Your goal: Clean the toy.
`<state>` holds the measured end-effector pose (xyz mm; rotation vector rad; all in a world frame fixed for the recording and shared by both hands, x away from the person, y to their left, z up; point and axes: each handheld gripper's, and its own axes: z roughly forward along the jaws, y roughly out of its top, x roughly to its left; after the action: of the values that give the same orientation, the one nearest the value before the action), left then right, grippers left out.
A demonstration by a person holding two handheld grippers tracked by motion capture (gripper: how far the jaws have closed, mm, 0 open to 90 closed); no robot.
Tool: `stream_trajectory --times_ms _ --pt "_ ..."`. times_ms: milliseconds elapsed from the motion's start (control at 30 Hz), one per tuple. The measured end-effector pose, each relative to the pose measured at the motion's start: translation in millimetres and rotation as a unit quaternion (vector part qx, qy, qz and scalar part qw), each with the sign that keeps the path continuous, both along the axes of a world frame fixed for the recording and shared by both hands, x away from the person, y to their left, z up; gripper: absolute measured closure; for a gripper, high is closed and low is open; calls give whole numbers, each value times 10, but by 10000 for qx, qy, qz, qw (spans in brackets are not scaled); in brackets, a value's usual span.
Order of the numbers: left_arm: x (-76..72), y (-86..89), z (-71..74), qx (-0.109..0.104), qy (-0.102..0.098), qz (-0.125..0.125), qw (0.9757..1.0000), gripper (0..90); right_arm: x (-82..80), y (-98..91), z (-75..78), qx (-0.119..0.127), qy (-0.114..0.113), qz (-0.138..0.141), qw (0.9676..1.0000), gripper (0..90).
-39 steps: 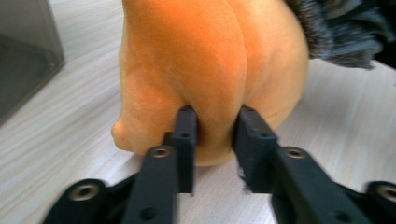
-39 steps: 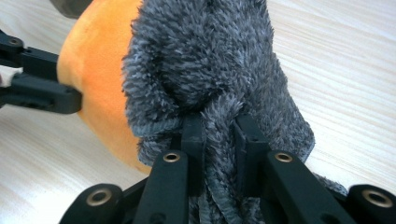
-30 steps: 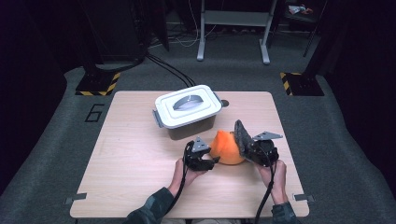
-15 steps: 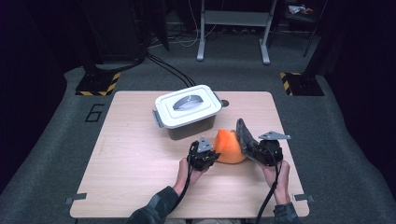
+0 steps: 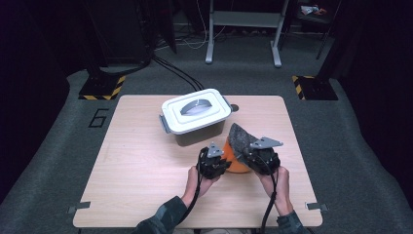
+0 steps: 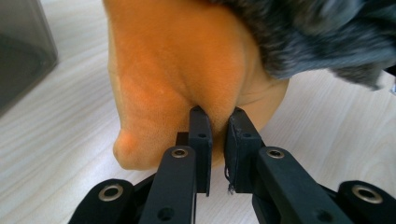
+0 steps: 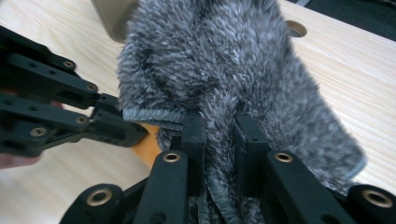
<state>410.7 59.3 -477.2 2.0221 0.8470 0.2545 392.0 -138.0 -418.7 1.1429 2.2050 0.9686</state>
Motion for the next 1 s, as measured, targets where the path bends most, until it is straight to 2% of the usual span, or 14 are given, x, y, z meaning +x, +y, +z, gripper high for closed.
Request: stream_trajectory --times_ms 133,333,633,733,800,867,1000 --pt "43 31 -56 -38 87 38 9999 820 89 81 -81 -123 24 -63 9999 771" --pt "68 41 -87 -83 108 14 9999 819 112 36 -105 -77 122 -136 9998 773" --pt "73 52 -99 -80 91 -22 9999 818 142 -283 -233 42 254 -549 9982 772" --pt "63 48 -106 -108 87 -4 9999 816 180 -399 -318 146 385 -679 9968 772" --pt "65 51 -105 -86 59 -10 9999 816 215 -463 -387 212 528 -850 9948 772" --pt "67 58 -105 -68 56 -16 10000 815 246 -516 -439 247 647 -886 9937 772" --pt "65 73 -112 -105 94 -27 9999 814 334 -612 -609 197 953 -1025 9900 771"
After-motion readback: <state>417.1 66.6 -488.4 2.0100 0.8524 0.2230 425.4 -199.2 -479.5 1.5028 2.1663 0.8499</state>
